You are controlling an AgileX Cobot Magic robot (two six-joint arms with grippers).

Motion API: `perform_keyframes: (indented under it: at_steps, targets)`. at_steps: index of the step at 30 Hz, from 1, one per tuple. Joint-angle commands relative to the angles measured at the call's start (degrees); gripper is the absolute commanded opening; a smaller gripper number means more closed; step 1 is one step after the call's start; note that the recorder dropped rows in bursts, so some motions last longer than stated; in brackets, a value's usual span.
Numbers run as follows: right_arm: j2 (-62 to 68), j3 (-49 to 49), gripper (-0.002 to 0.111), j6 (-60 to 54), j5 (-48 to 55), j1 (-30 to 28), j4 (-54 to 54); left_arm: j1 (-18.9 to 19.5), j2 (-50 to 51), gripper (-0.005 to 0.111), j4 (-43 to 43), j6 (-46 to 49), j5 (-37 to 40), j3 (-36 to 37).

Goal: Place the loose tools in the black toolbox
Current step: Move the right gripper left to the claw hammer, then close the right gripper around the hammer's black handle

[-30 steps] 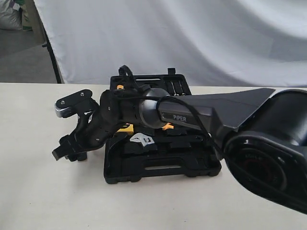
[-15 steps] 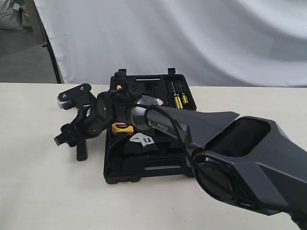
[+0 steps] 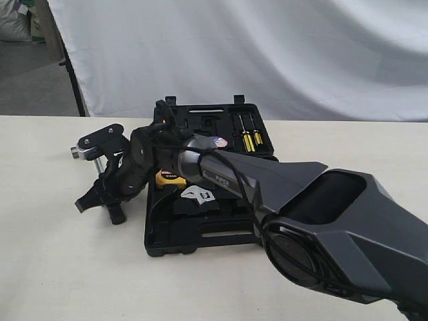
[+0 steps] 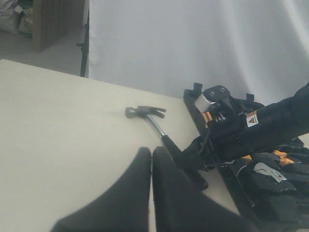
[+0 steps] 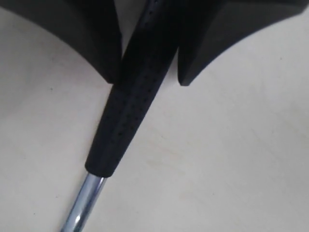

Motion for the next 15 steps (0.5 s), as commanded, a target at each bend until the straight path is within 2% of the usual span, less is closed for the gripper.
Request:
perform_keyframes:
  at_steps: [1,4,6,9,15]
  targets:
    - [0.39,0.00,0.034,-0.11,7.13,-0.11,0.26,1.45,-0.18,0.001,0.25,-0.27,-0.41,-0.15]
    - [-0.45,0.00,0.030,-0.11,9.49,-0.11,4.91,1.45,-0.18,0.001,0.25,-0.27,-0.41,-0.15]
    - [-1.42,0.00,0.021,-0.11,11.35,-0.11,6.44,1.45,-0.18,0.001,0.25,-0.27,-0.41,-0.15]
    - [-2.66,0.00,0.001,-0.11,14.58,-0.11,7.33,1.45,-0.18,0.001,0.25,-0.27,-0.41,-0.15]
    - [-3.32,0.00,0.000,1.57,18.23,0.00,8.66,1.45,-0.18,0.001,0.25,-0.27,-0.41,-0.15]
